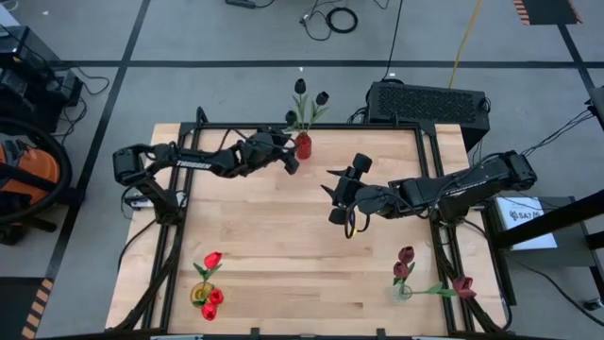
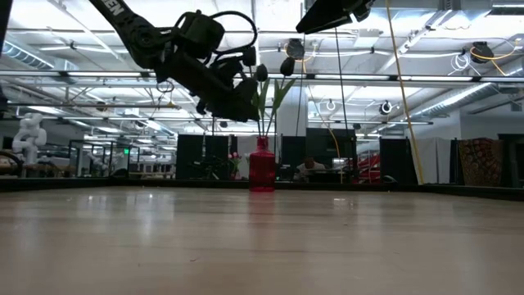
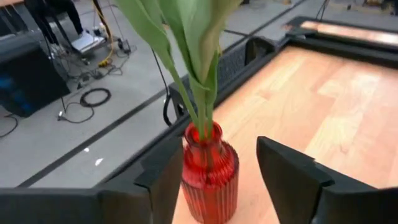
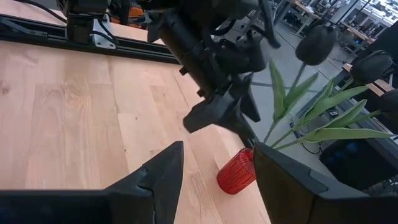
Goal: Sort flowers into vase by color
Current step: Return to Home Position
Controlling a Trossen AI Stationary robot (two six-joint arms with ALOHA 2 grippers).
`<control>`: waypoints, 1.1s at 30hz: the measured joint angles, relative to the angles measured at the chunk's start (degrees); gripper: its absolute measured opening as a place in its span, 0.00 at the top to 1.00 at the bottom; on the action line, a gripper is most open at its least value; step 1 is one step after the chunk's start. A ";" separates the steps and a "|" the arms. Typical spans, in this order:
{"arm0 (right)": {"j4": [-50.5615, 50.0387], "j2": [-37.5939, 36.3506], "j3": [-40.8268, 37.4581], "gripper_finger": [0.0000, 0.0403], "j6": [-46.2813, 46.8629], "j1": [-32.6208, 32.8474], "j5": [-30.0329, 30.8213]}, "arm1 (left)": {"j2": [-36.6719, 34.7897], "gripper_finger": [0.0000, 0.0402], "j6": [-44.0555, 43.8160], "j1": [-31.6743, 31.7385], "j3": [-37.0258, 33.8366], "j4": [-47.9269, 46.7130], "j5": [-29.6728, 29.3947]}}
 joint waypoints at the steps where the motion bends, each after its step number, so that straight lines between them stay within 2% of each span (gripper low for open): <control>1: 0.00 0.00 0.00 0.54 0.00 0.00 0.00 | -0.26 0.46 -0.02 -0.13 0.00 -0.76 -0.05; 6: -0.12 0.00 0.00 0.54 0.09 0.02 -0.56 | -4.62 0.43 -0.55 -2.24 0.00 -7.99 0.00; 8: -0.42 0.00 0.00 0.54 0.16 -0.06 -4.23 | -7.43 0.43 -1.70 -3.48 -0.02 -13.56 1.33; 13: 0.58 0.00 0.00 0.59 0.80 -1.74 -14.19 | -15.42 0.43 -4.56 -6.29 0.00 -20.77 10.09; 16: 0.46 0.00 0.00 0.66 0.77 -2.94 -16.67 | -20.62 0.43 -4.53 -8.09 0.00 -22.96 17.53; 19: 0.80 0.00 -0.95 0.77 0.85 -4.39 -18.61 | -25.60 0.46 -4.00 -10.26 0.04 -26.79 19.67; 21: 3.20 -0.02 -3.09 0.85 0.26 -5.55 -21.38 | -28.58 0.51 -3.18 -11.81 0.04 -30.71 18.67; 24: 7.80 0.00 -6.15 0.97 -0.55 -7.78 -25.73 | -32.40 0.62 -3.20 -14.18 -0.01 -37.54 14.20; 27: 13.24 -0.02 -8.97 0.97 -1.74 -9.67 -31.63 | -35.17 0.75 -2.09 -16.80 -1.96 -36.98 11.92; 30: 19.70 -0.02 -12.34 0.97 -2.64 -10.65 -39.06 | -37.01 0.88 0.42 -19.19 -5.55 -33.47 13.17; 33: 27.98 -0.02 -16.10 0.99 -3.88 -10.66 -42.58 | -38.41 0.97 1.59 -21.39 -9.70 -31.08 13.81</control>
